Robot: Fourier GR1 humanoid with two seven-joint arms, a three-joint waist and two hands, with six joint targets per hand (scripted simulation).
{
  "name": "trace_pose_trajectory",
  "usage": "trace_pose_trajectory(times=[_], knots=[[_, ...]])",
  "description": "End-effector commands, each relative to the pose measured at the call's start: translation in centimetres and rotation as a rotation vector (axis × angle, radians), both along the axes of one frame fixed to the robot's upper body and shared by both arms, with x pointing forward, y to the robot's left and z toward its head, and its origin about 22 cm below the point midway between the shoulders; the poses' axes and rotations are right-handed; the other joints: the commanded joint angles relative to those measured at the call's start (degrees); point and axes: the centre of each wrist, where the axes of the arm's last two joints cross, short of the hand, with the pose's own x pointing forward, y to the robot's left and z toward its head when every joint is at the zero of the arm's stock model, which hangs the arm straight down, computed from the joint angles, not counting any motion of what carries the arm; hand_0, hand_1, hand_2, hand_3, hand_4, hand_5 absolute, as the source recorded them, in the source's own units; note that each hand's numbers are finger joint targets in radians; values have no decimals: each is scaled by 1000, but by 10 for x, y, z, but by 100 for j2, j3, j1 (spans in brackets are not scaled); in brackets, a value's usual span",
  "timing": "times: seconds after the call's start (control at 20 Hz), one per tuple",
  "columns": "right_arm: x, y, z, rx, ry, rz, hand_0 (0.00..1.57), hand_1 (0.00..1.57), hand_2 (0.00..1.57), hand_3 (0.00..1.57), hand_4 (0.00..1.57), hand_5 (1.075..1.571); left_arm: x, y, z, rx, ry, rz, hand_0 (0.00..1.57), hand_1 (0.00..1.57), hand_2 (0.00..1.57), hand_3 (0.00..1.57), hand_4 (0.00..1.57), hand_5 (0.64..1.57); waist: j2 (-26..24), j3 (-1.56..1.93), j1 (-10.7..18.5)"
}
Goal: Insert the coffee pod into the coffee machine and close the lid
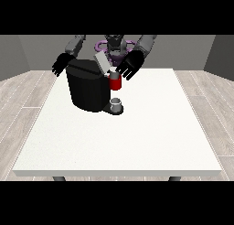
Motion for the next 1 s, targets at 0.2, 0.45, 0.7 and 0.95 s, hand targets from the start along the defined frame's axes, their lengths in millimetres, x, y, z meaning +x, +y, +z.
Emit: trace_pose_trajectory(times=[0.2,0.45,0.7,0.95], knots=[[9,3,11,2,-1,-5,0,0,0,0,408,1571,2,-26,-17,32,24,-30,1051,1051,1118,953,365,1571,-70,-6,71],[-3,15,8,11,-23,25,0,0,0,0,477,1571,-1,20,3,37,-17,5,1066,1066,1115,928,371,1571,68,-8,-54],[-8,-12,0,-3,-28,34,0,0,0,0,470,1571,-3,25,-5,143,41,-25,0,0,0,0,0,1571,5,-6,-172],[-1,4,-8,7,31,-39,0,0,0,0,419,1571,0,1,-3,164,75,-70,0,0,0,0,0,1571,-138,-6,192]])
